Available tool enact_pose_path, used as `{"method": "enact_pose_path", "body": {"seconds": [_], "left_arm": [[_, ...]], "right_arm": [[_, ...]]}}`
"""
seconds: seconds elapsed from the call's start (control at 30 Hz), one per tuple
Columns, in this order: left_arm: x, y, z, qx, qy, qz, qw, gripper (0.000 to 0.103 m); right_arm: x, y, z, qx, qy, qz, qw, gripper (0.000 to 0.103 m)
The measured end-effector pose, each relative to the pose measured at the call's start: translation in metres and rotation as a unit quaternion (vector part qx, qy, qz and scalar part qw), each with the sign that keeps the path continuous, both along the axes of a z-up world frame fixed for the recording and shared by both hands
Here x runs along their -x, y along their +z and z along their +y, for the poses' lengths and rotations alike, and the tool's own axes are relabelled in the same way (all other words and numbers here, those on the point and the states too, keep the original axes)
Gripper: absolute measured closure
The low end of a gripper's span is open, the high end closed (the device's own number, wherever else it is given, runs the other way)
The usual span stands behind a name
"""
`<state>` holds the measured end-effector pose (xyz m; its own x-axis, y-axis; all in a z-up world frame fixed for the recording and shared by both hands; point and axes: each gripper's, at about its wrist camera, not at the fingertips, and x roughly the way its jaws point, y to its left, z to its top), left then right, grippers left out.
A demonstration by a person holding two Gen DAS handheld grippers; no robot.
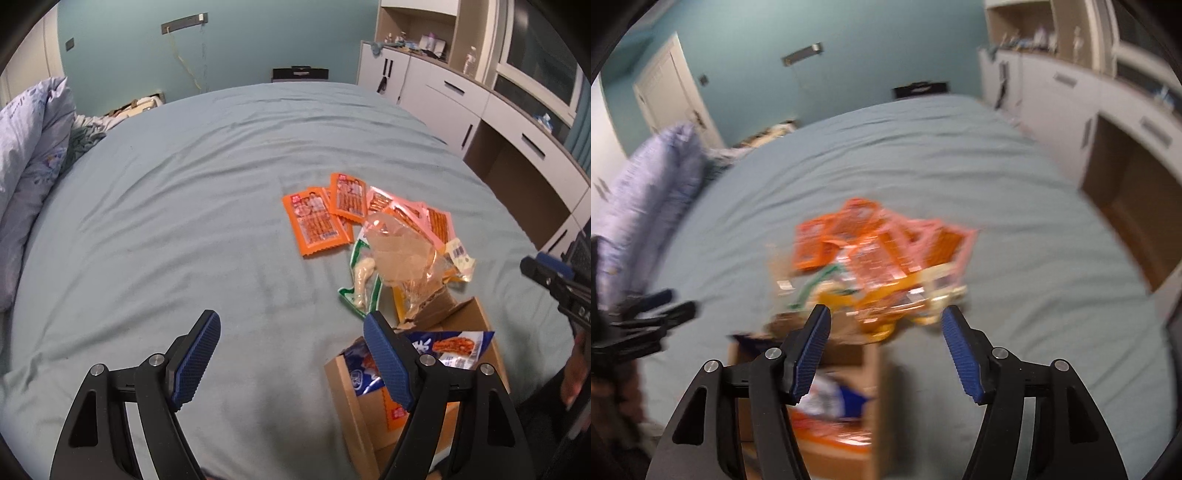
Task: Organize snacks
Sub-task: 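Move both tools back to the pile and grasp orange sausage packs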
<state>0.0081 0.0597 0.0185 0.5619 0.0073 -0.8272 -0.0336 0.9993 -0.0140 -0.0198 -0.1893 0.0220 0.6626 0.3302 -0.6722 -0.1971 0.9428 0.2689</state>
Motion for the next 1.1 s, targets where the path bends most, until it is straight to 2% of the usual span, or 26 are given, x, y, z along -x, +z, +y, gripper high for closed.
{"method": "enact_pose_path", "body": {"seconds": [0.07,0.17,0.23,0.4,0.5,0.57,0.63,0.7,0.8,0.97,1.1], "left_arm": [[0.001,0.002,-0.003,-0.01,-0.004,-0.004,0.9999,0.022],[0.002,0.003,-0.004,-0.016,-0.005,-0.006,0.9998,0.021],[0.002,0.003,-0.004,-0.02,-0.004,-0.005,0.9998,0.02],[-0.001,0.002,0.0,-0.025,0.009,-0.004,0.9997,0.016],[-0.004,0.001,0.003,-0.024,0.016,-0.003,0.9996,0.011],[-0.007,0.0,0.004,-0.023,0.018,-0.003,0.9996,0.009],[-0.011,0.0,0.006,-0.024,0.02,-0.005,0.9995,0.005],[-0.016,0.0,0.006,-0.026,0.021,-0.006,0.9994,0.004],[-0.025,-0.003,0.009,-0.028,0.021,-0.007,0.9993,0.003],[-0.052,-0.008,0.016,-0.04,0.034,-0.011,0.9986,0.002],[-0.077,-0.017,0.024,-0.02,0.038,-0.011,0.999,0.002]], "right_arm": [[0.004,0.003,0.004,0.043,-0.022,-0.007,0.999,0.041],[0.012,0.007,0.01,0.08,-0.046,-0.017,0.996,0.041],[0.014,0.006,0.014,0.094,-0.057,-0.007,0.994,0.041],[-0.01,-0.008,0.011,0.055,-0.035,0.074,0.995,0.041],[-0.024,-0.018,0.003,0.015,-0.015,0.137,0.99,0.041],[-0.032,-0.025,-0.001,0.006,-0.009,0.17,0.985,0.041],[-0.039,-0.025,0.001,0.022,-0.017,0.173,0.985,0.041],[-0.043,-0.02,0.005,0.059,-0.028,0.155,0.986,0.041],[-0.048,-0.012,0.016,0.083,-0.019,0.13,0.988,0.041],[-0.069,-0.013,0.023,0.071,-0.008,0.128,0.989,0.041],[-0.093,-0.022,0.021,0.056,0.004,0.144,0.988,0.041]]}}
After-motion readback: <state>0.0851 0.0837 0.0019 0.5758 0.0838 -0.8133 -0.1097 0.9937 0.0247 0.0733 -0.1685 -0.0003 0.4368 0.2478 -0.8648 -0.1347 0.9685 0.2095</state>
